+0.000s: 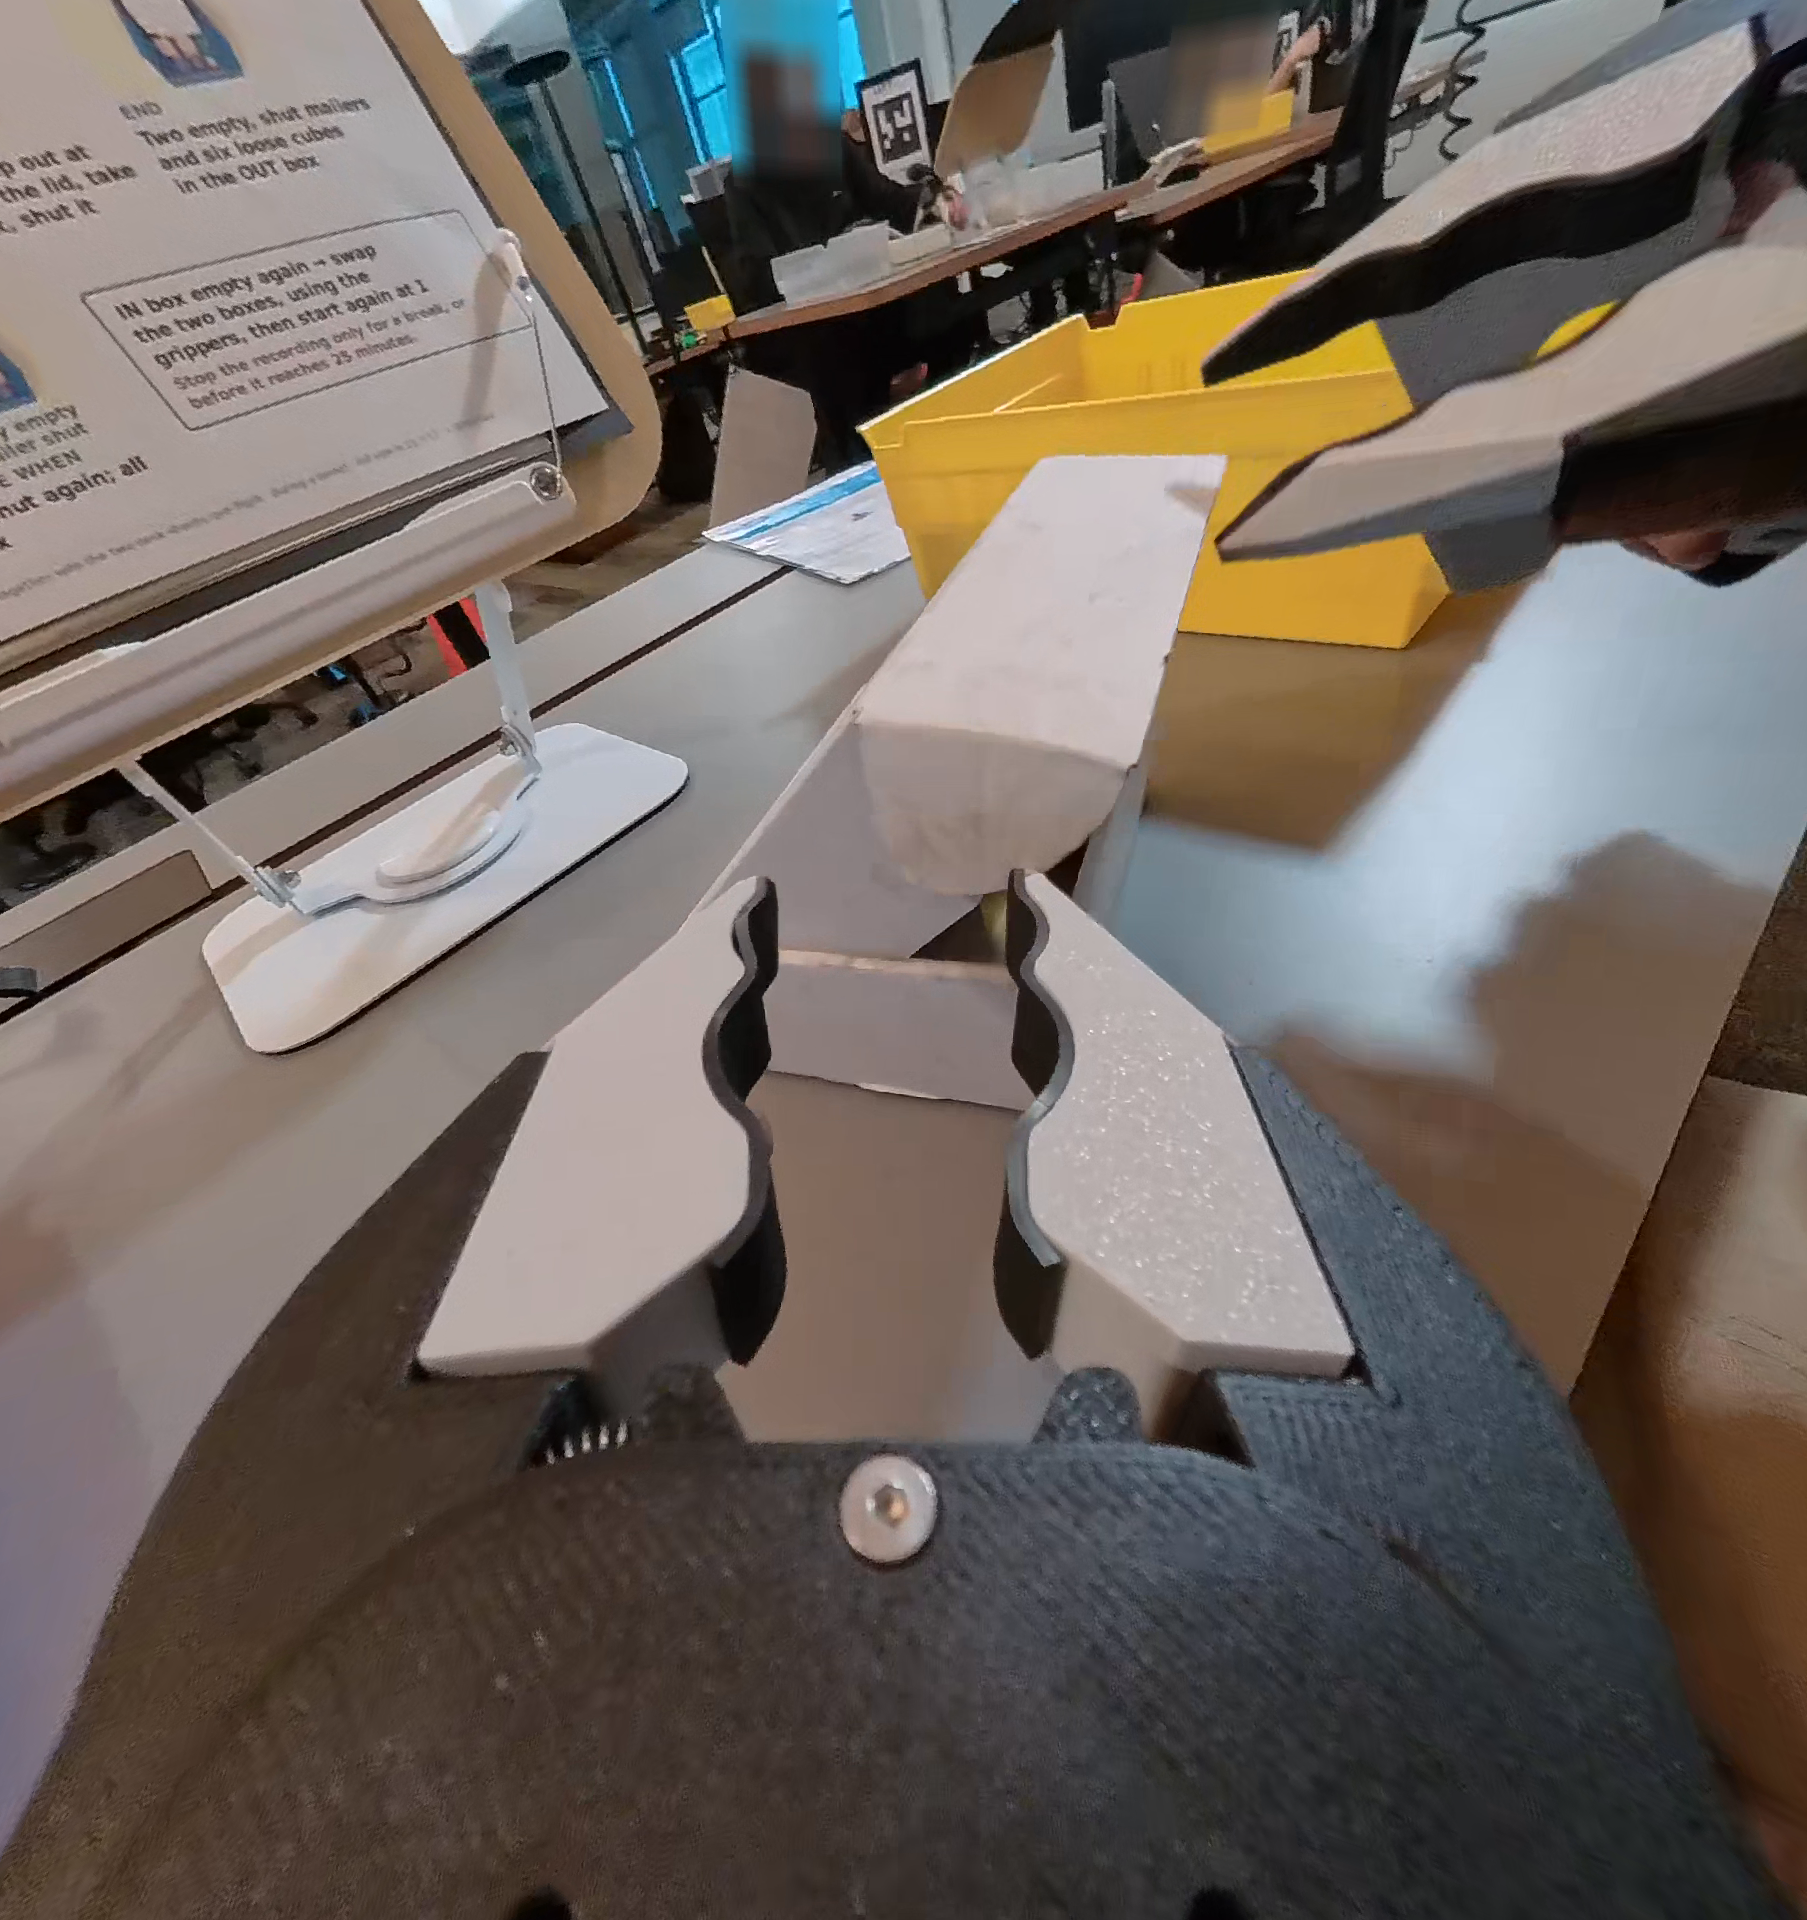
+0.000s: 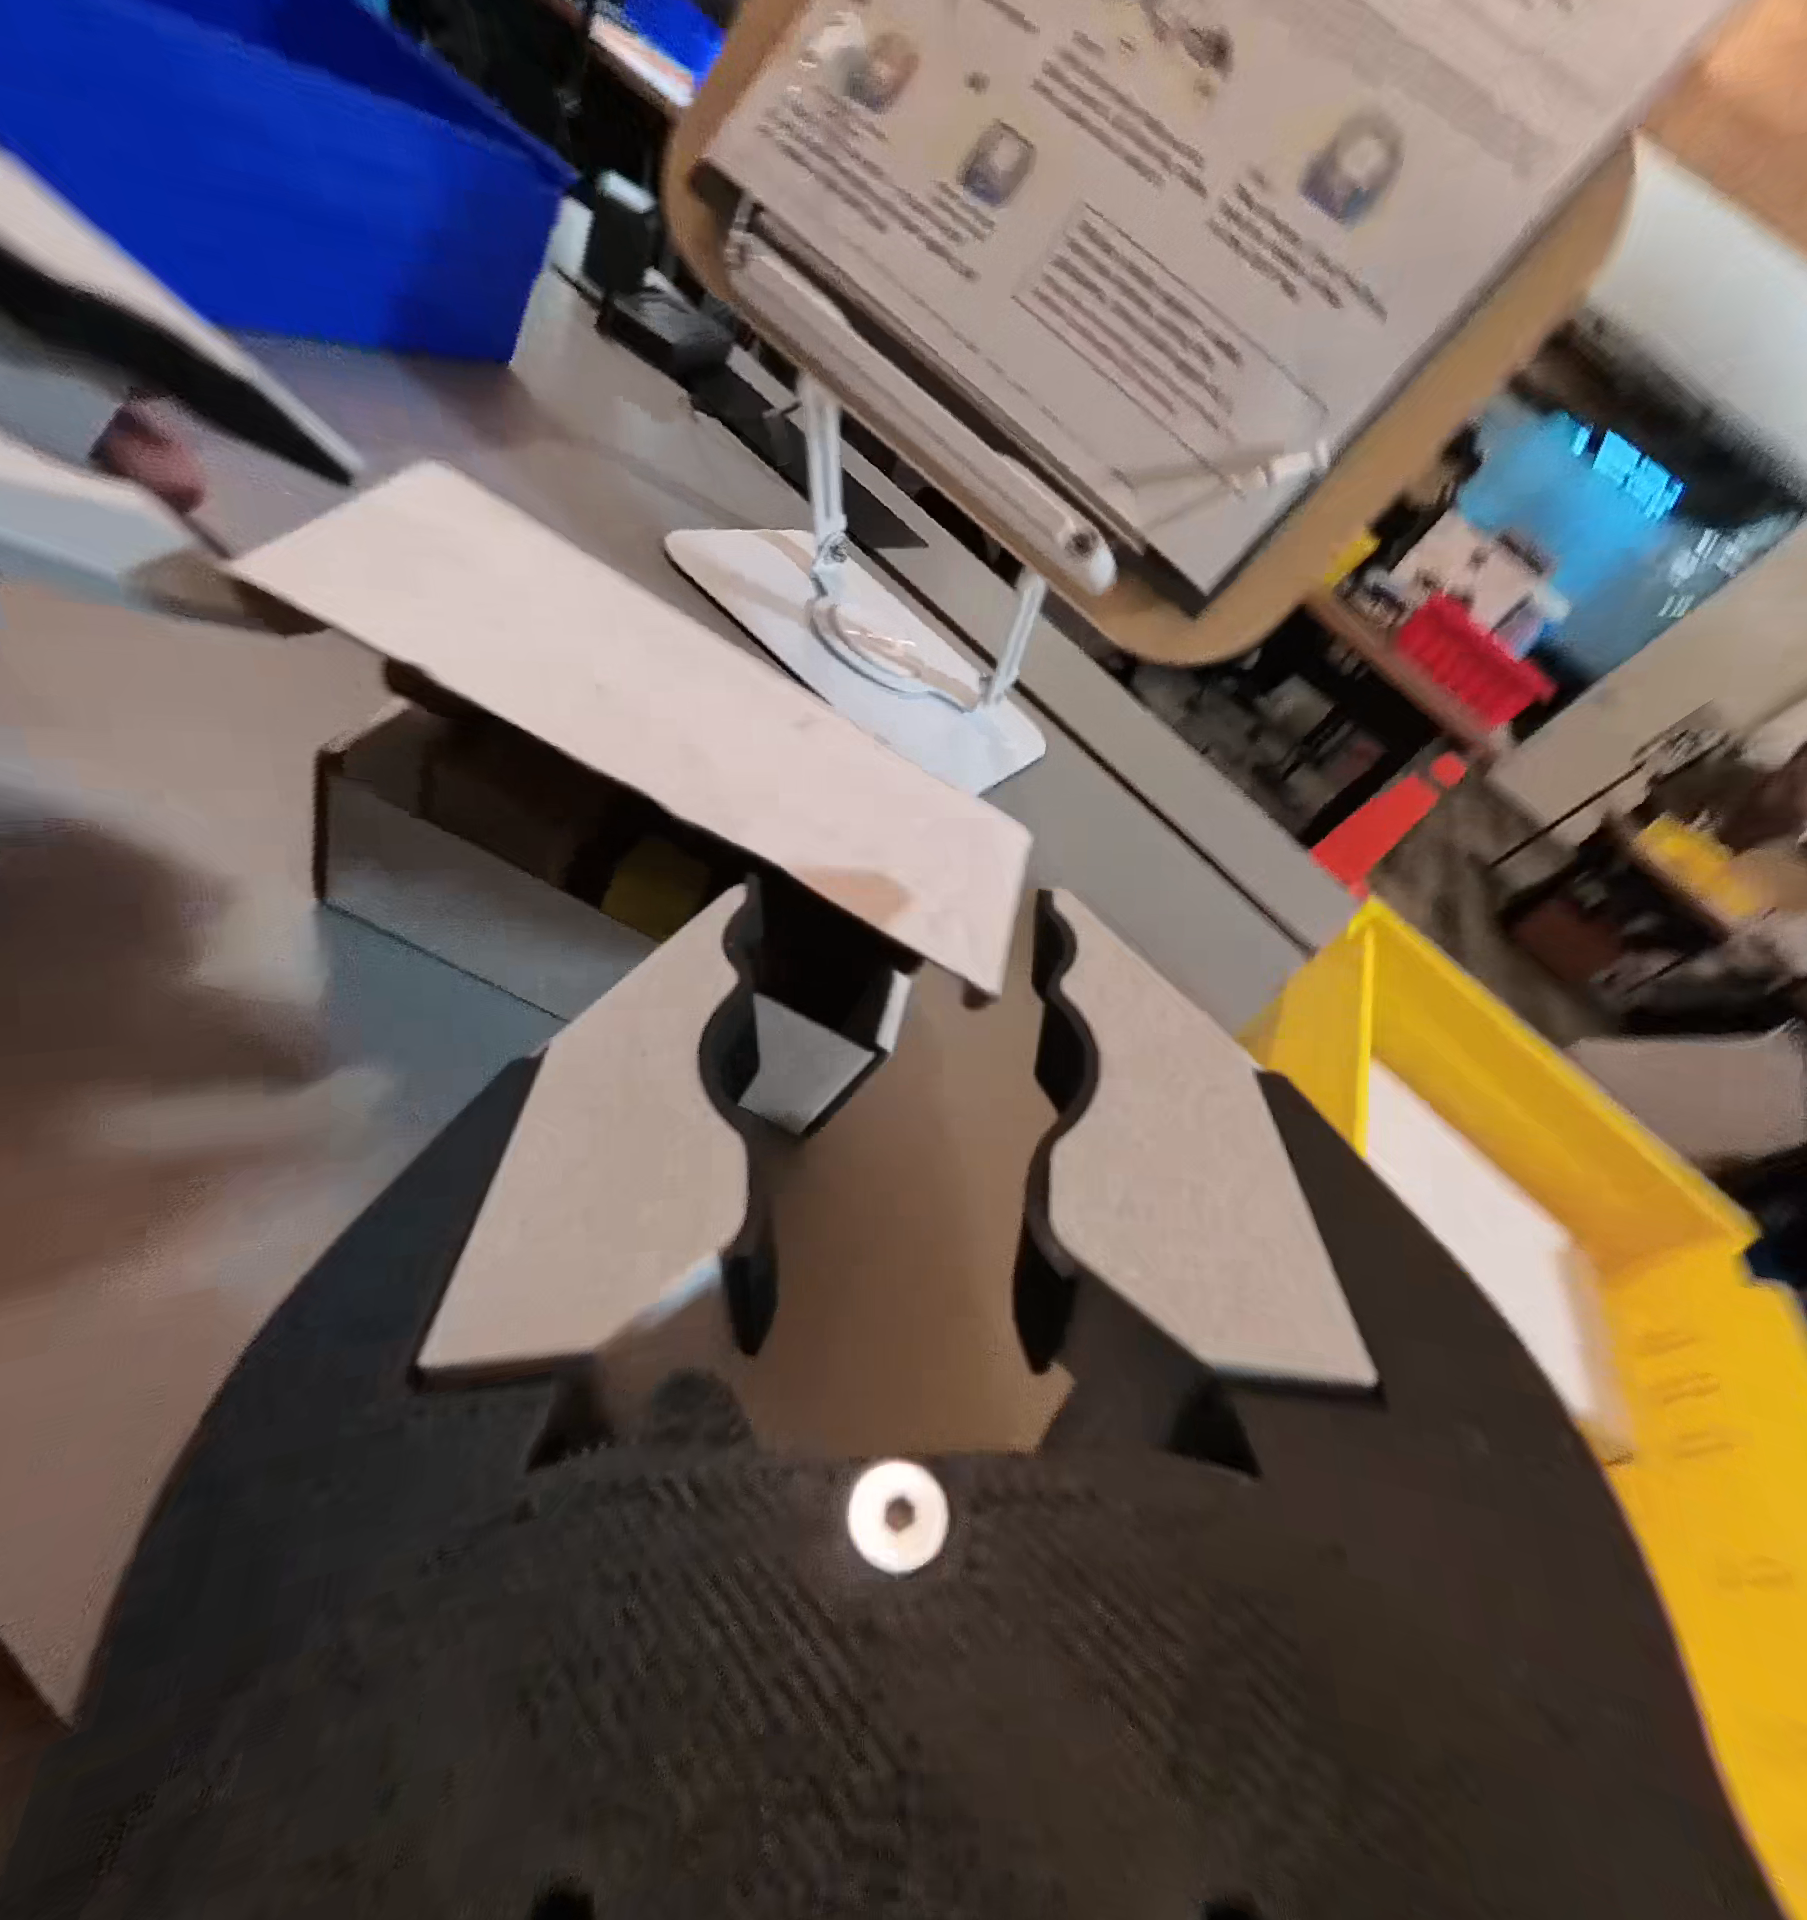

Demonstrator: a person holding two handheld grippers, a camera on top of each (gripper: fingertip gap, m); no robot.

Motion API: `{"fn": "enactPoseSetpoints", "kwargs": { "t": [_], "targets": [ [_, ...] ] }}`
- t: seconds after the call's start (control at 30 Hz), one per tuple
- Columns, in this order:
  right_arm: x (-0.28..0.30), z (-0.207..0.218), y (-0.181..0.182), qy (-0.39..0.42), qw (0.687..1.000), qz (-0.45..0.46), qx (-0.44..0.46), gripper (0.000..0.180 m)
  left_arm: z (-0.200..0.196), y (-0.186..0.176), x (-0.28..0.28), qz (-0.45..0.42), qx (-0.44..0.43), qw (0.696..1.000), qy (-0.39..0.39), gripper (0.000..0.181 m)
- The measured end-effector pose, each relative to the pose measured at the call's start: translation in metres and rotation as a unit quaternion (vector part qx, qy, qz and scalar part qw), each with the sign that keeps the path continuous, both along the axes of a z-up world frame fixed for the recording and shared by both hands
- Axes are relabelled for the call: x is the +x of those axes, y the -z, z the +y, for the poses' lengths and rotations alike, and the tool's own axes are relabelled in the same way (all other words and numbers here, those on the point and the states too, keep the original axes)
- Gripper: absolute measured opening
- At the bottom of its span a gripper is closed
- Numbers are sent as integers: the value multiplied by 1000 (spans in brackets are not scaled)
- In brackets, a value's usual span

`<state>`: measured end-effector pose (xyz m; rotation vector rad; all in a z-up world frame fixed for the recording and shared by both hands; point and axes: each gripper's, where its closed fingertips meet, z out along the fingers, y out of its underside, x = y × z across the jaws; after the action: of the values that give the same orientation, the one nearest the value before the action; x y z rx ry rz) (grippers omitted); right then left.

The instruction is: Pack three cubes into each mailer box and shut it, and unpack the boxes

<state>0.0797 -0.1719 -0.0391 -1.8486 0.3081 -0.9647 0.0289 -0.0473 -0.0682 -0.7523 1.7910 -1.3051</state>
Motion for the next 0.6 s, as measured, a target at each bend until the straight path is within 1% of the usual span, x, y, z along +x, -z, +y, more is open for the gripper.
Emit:
{"fn": "enactPoseSetpoints", "kwargs": {
  "t": [0.1,0.17,0.27,0.33,0.37,0.43,0.47,0.53,0.57,0.6],
  "targets": [
    [-18,23,0,-21,991,-93,-91,49,-4,0,-1,0,-1,1000,4,40],
    [-26,36,1,-24,975,-167,-144,41,-5,0,-2,-1,1,1000,6,40],
    [-32,53,3,-26,944,-257,-205,38,-7,0,-2,-1,0,1000,8,40],
    [-31,59,3,-21,934,-279,-220,38,-9,0,-3,-2,0,1000,10,40],
    [-29,60,3,-20,934,-278,-222,39,-10,0,-3,-2,1,1000,11,40],
    [-27,60,2,-17,935,-280,-217,34,-13,1,-4,-2,6,1000,15,41],
    [-27,59,0,-18,933,-286,-217,29,-14,2,-4,-2,9,1000,17,41],
    [-29,58,-5,-20,925,-312,-218,8,-16,9,-4,5,23,1000,20,43],
    [-31,57,-6,-23,919,-327,-221,3,-16,13,-4,12,33,999,21,45],
    [-31,57,-6,-26,913,-336,-229,2,-17,17,-3,16,45,999,21,48]
  ]
}}
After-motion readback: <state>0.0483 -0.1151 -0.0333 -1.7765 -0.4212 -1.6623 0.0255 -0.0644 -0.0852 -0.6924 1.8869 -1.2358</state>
